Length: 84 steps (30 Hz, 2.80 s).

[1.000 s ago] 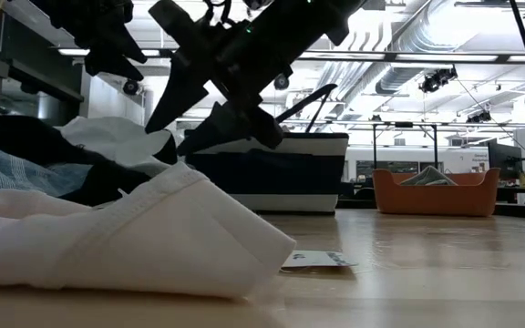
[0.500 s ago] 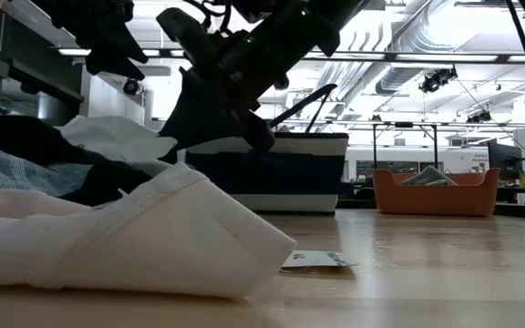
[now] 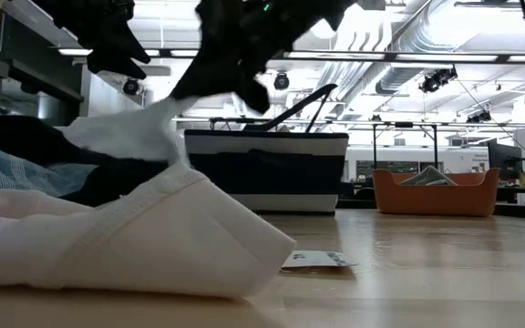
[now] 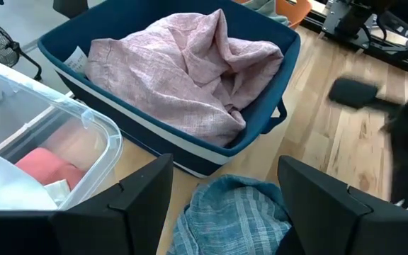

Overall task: Pick & Place Cloths
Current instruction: Put the white sock into the orange bin

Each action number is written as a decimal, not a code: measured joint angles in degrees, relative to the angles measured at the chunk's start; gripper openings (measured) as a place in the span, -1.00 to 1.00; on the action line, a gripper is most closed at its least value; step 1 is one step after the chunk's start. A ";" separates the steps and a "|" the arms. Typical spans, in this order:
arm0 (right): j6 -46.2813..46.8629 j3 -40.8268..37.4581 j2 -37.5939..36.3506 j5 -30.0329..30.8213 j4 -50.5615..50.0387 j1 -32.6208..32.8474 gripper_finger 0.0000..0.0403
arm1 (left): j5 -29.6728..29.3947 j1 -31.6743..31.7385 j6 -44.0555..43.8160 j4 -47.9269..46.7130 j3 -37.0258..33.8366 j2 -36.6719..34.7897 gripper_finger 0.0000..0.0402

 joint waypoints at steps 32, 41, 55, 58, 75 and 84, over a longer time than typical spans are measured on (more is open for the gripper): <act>4.14 0.02 -38.13 49.44 -47.90 1.60 -0.98 | -0.04 0.00 0.30 0.04 0.00 0.04 0.25; 14.78 0.02 -39.44 51.00 -64.61 -6.01 -0.98 | -0.03 0.00 0.42 0.02 0.00 0.04 0.25; 17.85 -0.04 -39.46 54.27 -74.26 -15.45 -0.98 | 0.12 0.00 0.42 0.02 0.00 0.04 0.25; 17.70 -0.04 -39.44 54.48 -74.24 -16.61 -0.98 | 0.12 0.00 0.42 0.02 0.00 0.04 0.25; 23.80 -12.21 -39.12 46.27 -73.48 -23.25 -0.98 | -0.07 0.00 0.42 -0.04 0.00 0.04 0.25; 32.20 -18.08 -39.11 43.36 -74.36 -27.51 -0.98 | -0.06 0.00 0.42 -0.48 0.00 0.04 0.25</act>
